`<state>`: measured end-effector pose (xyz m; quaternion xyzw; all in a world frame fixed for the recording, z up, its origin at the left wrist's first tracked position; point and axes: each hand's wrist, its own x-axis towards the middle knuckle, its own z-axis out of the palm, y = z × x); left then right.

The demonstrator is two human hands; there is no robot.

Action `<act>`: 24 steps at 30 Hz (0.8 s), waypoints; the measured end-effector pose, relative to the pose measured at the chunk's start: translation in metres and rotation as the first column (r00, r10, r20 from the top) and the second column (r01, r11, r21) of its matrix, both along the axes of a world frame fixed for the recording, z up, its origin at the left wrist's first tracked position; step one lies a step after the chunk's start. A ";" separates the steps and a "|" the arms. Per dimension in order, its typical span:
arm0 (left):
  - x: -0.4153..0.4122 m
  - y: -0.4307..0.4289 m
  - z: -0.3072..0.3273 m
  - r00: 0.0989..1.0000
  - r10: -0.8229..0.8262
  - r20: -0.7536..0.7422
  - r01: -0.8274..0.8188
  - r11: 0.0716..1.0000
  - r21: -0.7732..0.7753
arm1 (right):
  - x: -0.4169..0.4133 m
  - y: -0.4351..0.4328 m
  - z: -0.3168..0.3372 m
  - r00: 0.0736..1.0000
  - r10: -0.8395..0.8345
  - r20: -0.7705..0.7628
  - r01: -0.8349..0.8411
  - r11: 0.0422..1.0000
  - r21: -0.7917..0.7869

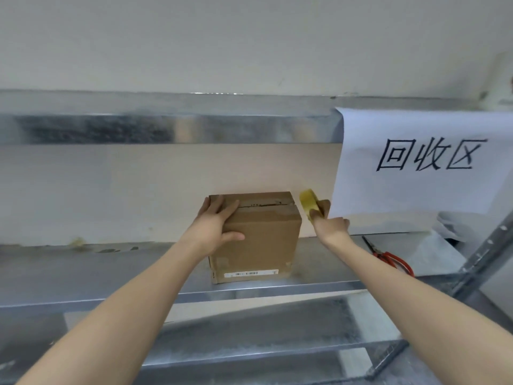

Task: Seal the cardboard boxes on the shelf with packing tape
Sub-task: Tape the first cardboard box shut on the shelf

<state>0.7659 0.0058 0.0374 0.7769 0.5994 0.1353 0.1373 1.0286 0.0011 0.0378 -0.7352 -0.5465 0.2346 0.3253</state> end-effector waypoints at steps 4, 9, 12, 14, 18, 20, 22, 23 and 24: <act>-0.021 -0.006 0.006 0.999 0.002 -0.032 -0.003 1.000 -0.010 | -0.035 -0.014 0.023 0.984 0.166 -0.061 -0.154 0.975 0.160; -0.078 -0.015 0.013 0.998 0.043 -0.042 -0.043 0.999 -0.007 | -0.096 -0.027 0.049 0.963 0.267 0.045 -0.269 0.922 0.277; -0.115 -0.018 0.016 0.998 0.046 -0.034 -0.046 0.999 0.005 | -0.140 -0.028 0.061 0.938 0.338 0.082 -0.347 0.904 0.250; -0.138 -0.019 0.014 0.999 0.050 -0.018 -0.049 0.999 0.014 | -0.173 -0.025 0.066 0.917 0.389 0.087 -0.399 0.884 0.245; -0.180 -0.019 0.005 0.998 0.054 -0.018 -0.054 0.998 0.025 | -0.233 -0.017 0.069 0.896 0.441 0.041 -0.438 0.867 0.240; -0.196 -0.017 0.002 0.997 0.063 -0.051 -0.062 0.998 0.025 | -0.256 -0.016 0.069 0.893 0.449 -0.004 -0.433 0.864 0.259; -0.203 -0.016 0.002 0.988 0.055 -0.142 -0.050 0.998 0.035 | -0.271 -0.015 0.069 0.894 0.447 -0.028 -0.424 0.864 0.273; -0.205 -0.016 0.002 0.984 0.044 -0.174 -0.037 0.998 0.042 | -0.276 -0.015 0.068 0.894 0.447 -0.038 -0.420 0.864 0.277; -0.207 -0.015 0.003 0.983 0.034 -0.180 -0.026 0.998 0.049 | -0.280 -0.014 0.068 0.892 0.450 -0.048 -0.420 0.863 0.281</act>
